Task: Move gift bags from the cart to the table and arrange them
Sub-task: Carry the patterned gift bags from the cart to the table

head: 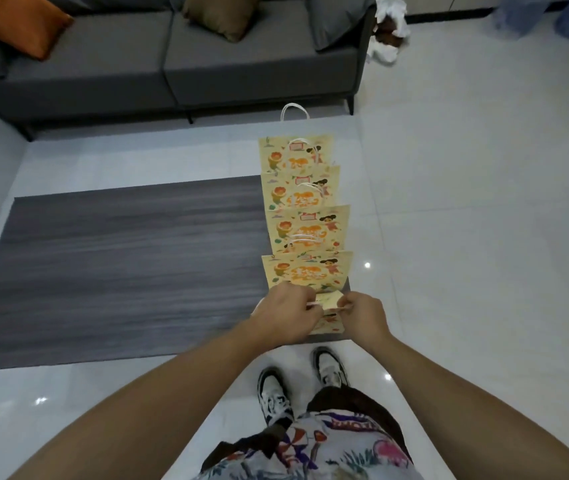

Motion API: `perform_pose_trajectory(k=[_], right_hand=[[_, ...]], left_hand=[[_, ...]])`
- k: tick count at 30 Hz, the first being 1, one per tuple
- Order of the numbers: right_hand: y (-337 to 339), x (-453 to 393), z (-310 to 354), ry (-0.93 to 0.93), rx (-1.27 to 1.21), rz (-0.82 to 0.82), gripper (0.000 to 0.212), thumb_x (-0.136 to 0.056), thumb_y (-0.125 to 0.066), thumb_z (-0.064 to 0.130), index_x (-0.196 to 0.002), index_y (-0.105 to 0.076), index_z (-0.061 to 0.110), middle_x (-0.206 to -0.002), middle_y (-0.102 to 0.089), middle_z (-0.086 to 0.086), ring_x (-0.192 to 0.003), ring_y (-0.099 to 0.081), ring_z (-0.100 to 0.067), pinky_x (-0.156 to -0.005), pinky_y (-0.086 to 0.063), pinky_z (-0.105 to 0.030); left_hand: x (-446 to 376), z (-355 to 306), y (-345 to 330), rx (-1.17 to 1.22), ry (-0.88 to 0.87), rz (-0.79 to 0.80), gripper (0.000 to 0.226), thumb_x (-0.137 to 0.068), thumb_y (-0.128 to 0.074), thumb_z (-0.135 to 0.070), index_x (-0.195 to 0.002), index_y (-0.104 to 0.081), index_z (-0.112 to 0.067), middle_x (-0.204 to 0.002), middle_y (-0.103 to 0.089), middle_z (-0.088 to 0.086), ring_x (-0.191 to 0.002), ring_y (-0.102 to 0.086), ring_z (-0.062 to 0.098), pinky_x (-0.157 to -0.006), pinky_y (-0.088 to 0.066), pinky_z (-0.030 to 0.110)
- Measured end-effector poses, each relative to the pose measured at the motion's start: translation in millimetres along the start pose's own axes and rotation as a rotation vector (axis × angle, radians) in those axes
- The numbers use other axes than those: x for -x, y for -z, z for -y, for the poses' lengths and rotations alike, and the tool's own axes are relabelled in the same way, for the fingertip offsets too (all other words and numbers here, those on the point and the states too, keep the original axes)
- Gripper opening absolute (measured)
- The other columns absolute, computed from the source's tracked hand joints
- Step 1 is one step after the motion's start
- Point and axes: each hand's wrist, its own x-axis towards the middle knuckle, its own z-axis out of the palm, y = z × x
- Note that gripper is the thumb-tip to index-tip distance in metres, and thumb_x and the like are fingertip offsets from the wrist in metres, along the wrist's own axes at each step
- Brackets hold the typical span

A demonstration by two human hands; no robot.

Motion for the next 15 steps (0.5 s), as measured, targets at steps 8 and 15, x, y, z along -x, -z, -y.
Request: perform_pose_trajectory(k=[8, 15], right_hand=[[13, -47, -16, 0.083, 0.086, 0.120, 0.017, -0.088, -0.064, 0.013, -0.100, -0.076, 0.014, -0.102, -0.073, -0.005, -0.091, -0.066, -0.024, -0.068, -0.045, -0.027], [36, -61, -8, 0.193, 0.164, 0.260, 0.030, -0.080, -0.070, 0.021, -0.110, -0.076, 0.018, -0.110, -0.072, 0.001, -0.100, -0.064, -0.023, -0.078, -0.053, -0.031]], left_hand=[[-44, -21, -3, 0.075, 0.154, -0.039, 0.036, -0.092, -0.054, -0.034, -0.061, -0.040, -0.022, -0.061, -0.049, 0.000, -0.068, -0.050, 0.025, -0.056, -0.029, 0.034], [-48, -25, -6, 0.116, 0.213, -0.148, 0.021, -0.092, -0.059, -0.034, -0.075, -0.056, -0.022, -0.080, -0.066, 0.007, -0.080, -0.058, 0.027, -0.063, -0.041, 0.034]])
